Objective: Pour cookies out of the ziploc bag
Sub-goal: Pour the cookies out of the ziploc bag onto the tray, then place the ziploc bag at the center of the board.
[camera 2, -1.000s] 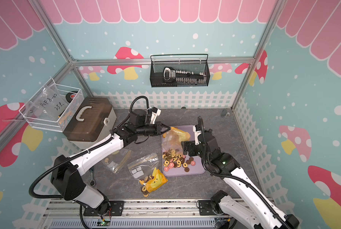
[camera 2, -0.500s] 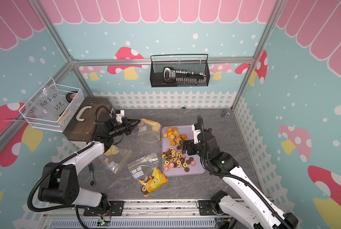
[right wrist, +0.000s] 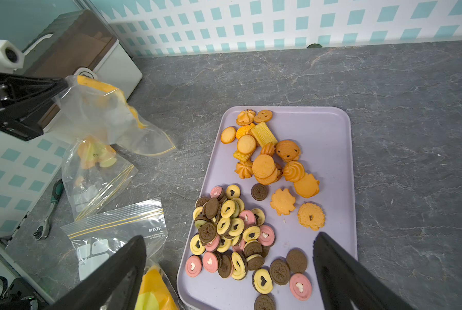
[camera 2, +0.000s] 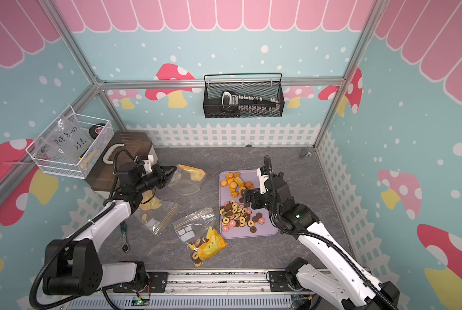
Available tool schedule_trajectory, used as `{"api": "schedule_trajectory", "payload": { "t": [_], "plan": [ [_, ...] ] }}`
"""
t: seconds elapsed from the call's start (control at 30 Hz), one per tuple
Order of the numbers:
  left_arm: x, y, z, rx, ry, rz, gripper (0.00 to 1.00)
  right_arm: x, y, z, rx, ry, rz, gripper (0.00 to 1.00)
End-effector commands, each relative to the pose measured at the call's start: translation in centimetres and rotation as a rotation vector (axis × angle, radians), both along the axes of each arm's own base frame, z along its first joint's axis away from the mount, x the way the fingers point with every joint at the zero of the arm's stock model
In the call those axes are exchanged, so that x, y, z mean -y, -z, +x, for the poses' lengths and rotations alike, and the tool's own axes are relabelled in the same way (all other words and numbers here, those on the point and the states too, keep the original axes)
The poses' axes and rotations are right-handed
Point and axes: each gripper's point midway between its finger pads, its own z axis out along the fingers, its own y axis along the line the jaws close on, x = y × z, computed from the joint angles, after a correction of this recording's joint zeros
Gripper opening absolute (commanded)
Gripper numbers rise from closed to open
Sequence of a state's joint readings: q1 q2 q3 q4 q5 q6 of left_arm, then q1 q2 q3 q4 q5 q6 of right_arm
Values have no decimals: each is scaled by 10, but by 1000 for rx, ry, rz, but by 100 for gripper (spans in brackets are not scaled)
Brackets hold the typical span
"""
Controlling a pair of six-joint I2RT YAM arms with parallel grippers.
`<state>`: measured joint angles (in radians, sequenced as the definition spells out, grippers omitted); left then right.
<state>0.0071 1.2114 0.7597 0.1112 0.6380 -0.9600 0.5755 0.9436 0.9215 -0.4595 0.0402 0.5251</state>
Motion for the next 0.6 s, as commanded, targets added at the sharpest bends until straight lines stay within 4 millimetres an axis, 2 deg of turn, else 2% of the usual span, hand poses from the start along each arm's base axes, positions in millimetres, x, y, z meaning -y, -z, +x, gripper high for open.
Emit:
{"api": "schedule_trajectory", "payload": {
  "t": [0.0, 0.03, 0.13, 0.17, 0.2, 0.23, 0.3, 0.43, 0.57],
  "plan": [
    [-9, 27, -32, -46, -34, 160, 2, -4, 6, 5, -4, -8, 7, 95],
    [-10, 31, -41, -53, -35, 172, 5, -6, 8, 6, -5, -14, 8, 95],
    [-10, 43, -71, -71, -31, 192, 40, -14, 16, 13, -20, -28, 12, 95],
    [-11, 46, -81, -77, -35, 197, 58, -17, 18, 16, -26, -35, 16, 95],
    [-13, 49, -90, -79, -42, 206, 81, -21, 21, 18, -32, -43, 20, 95],
    [-15, 50, -98, -80, -52, 217, 99, -24, 22, 21, -38, -49, 23, 95],
    [-21, 53, -113, -87, -80, 248, 99, -30, 26, 25, -53, -62, 26, 95],
    [-26, 52, -127, -96, -103, 264, 99, -42, 31, 30, -65, -108, 29, 96],
    [-33, 49, -139, -165, -123, 300, 100, -65, 50, 32, -122, -208, 35, 97]
  ]
}}
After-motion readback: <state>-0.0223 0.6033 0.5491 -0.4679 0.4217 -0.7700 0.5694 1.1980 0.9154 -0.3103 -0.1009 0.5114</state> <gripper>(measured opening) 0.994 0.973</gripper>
